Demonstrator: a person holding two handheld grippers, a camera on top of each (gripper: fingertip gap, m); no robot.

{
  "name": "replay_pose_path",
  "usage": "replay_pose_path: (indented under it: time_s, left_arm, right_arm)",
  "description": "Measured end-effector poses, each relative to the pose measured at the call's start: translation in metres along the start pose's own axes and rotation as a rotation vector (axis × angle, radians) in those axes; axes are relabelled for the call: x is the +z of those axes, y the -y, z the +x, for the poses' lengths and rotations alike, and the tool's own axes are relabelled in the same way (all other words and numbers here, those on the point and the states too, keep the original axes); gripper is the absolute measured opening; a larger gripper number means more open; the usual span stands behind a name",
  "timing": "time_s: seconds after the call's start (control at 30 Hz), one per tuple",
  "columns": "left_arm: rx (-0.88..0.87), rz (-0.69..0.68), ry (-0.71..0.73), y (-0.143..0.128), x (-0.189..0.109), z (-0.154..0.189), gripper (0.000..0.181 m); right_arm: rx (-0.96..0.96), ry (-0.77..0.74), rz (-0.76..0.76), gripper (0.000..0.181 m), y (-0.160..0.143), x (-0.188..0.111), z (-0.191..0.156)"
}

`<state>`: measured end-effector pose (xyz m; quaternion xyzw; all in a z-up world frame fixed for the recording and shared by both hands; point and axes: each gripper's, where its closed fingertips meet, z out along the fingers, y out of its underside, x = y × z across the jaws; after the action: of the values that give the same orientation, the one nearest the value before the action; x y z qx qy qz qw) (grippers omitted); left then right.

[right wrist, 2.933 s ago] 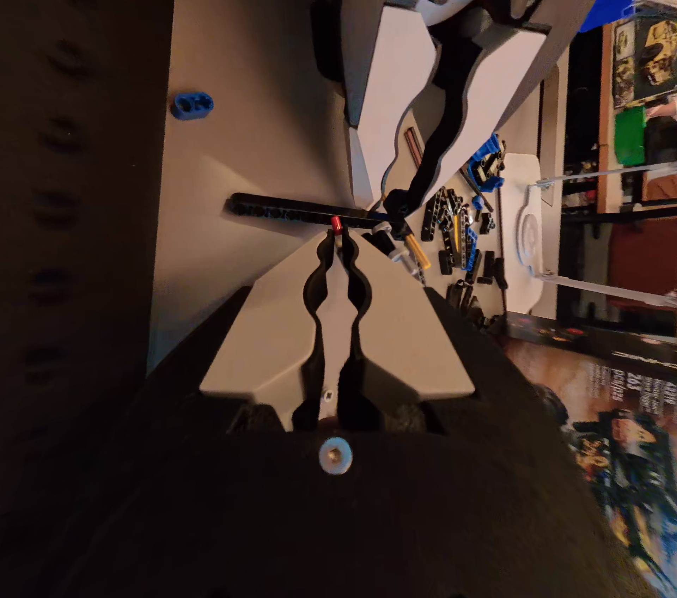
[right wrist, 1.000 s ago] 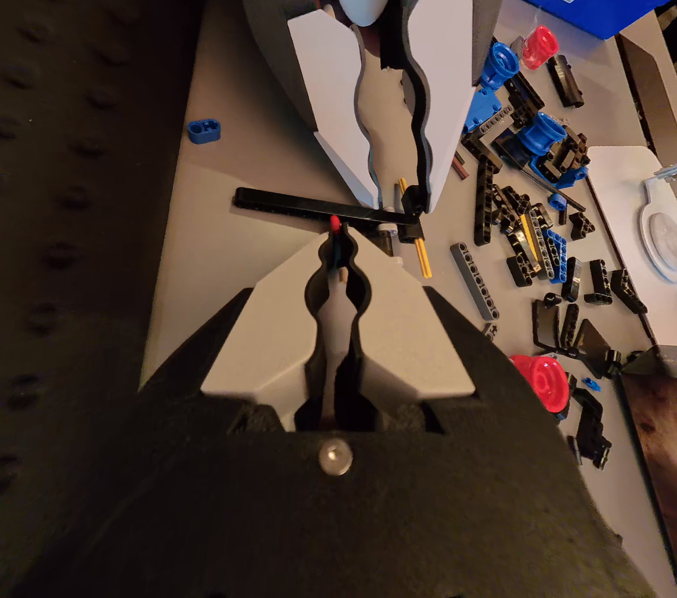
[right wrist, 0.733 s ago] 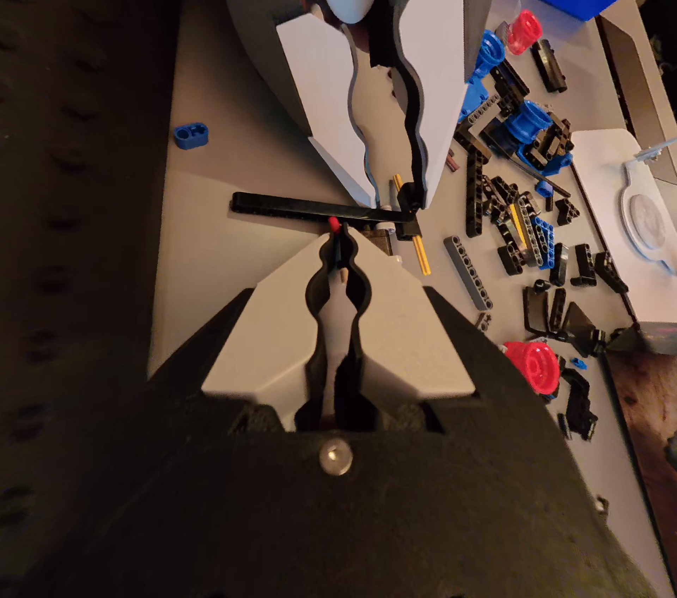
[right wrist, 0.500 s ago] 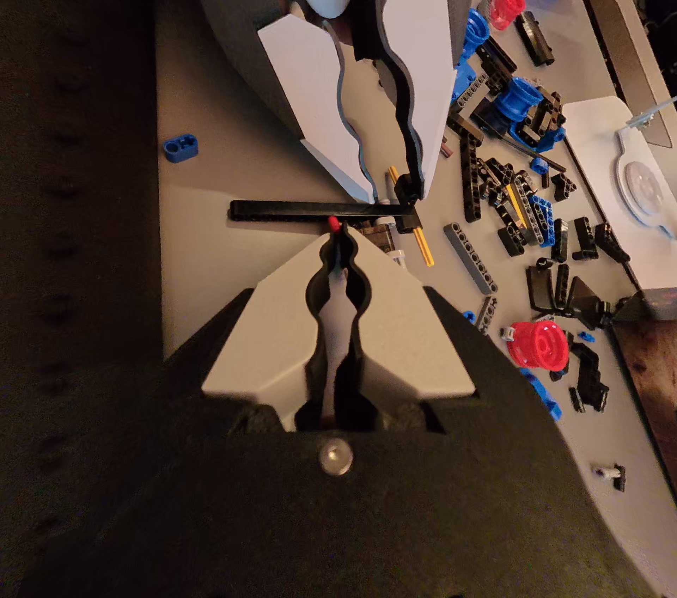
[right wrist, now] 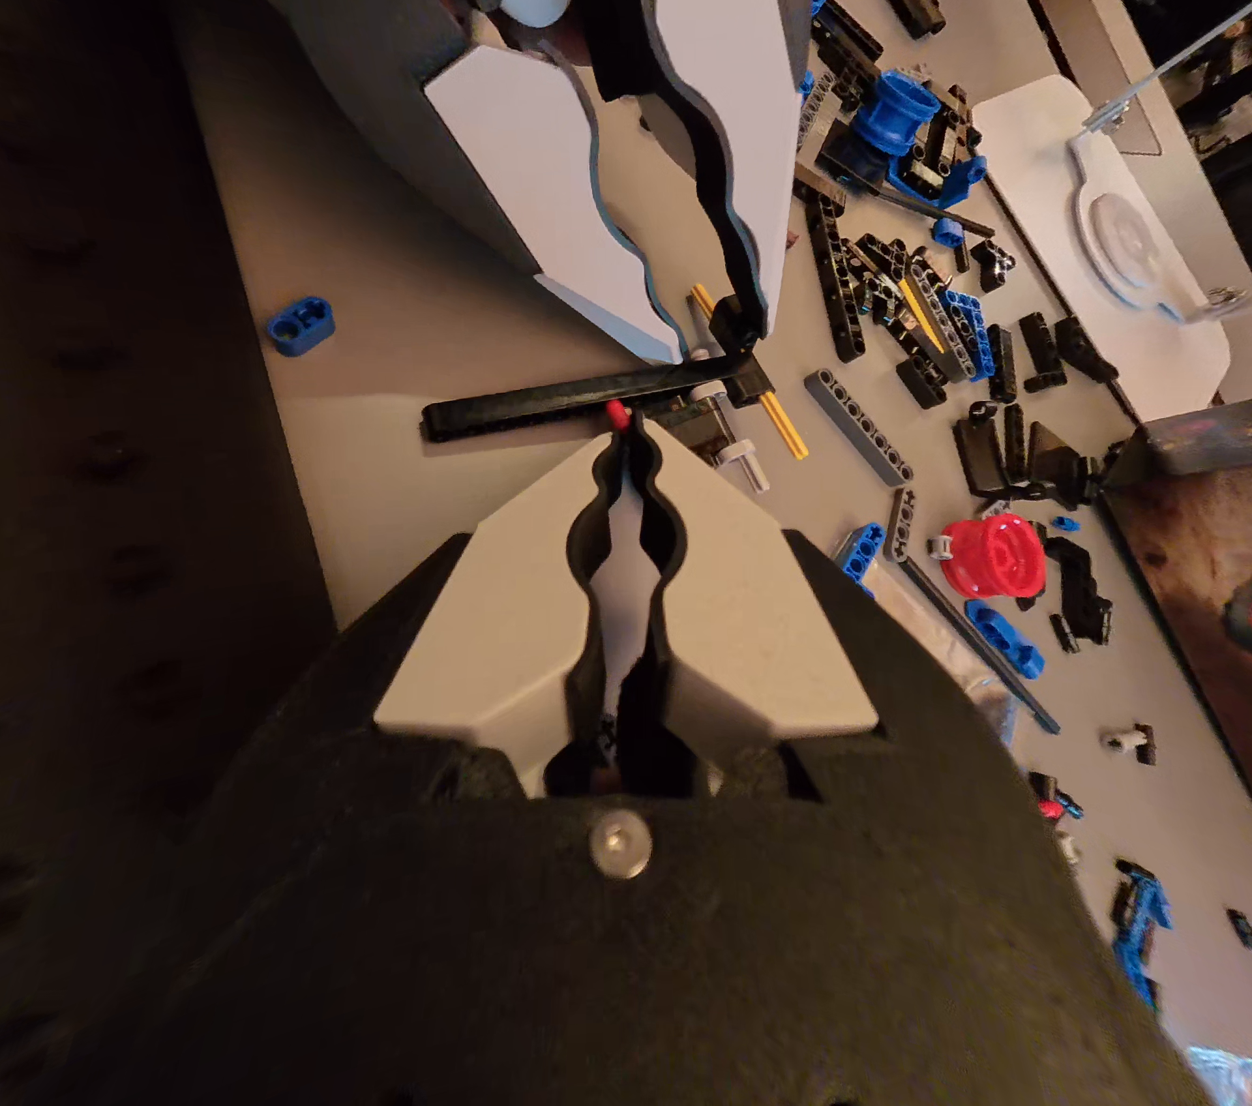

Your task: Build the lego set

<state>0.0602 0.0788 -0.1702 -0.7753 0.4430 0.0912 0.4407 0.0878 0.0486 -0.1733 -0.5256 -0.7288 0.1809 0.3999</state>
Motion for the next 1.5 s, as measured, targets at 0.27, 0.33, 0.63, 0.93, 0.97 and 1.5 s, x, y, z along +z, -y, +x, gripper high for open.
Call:
replay_pose_path:
  time_s: [0.27,0.33,0.63,0.93,0.97,1.5]
  left_arm:
    - [-0.001,0.002,0.007,0.000,-0.002,0.000,0.021]
    - [-0.001,0.001,0.010,0.000,-0.002,0.000,0.021]
    - [-0.005,-0.009,0.034,-0.002,-0.003,-0.003,0.021]
    - [-0.007,-0.017,0.047,-0.003,-0.003,-0.005,0.022]
    - [-0.007,-0.019,0.050,-0.003,-0.003,-0.005,0.022]
    - [-0.012,-0.016,0.055,-0.004,-0.001,-0.007,0.023]
  right_arm:
    - [-0.023,-0.093,-0.056,0.000,0.000,0.001,-0.001]
    - [-0.013,-0.101,-0.062,0.000,0.000,0.001,0.000]
    - [0.045,-0.133,-0.085,0.000,0.001,0.003,0.004]
    - [0.119,-0.136,-0.090,0.000,0.000,0.004,0.008]
    - [0.110,-0.149,-0.095,0.000,0.000,0.004,0.009]
    - [0.163,-0.080,-0.030,0.000,0.001,-0.001,0.007]
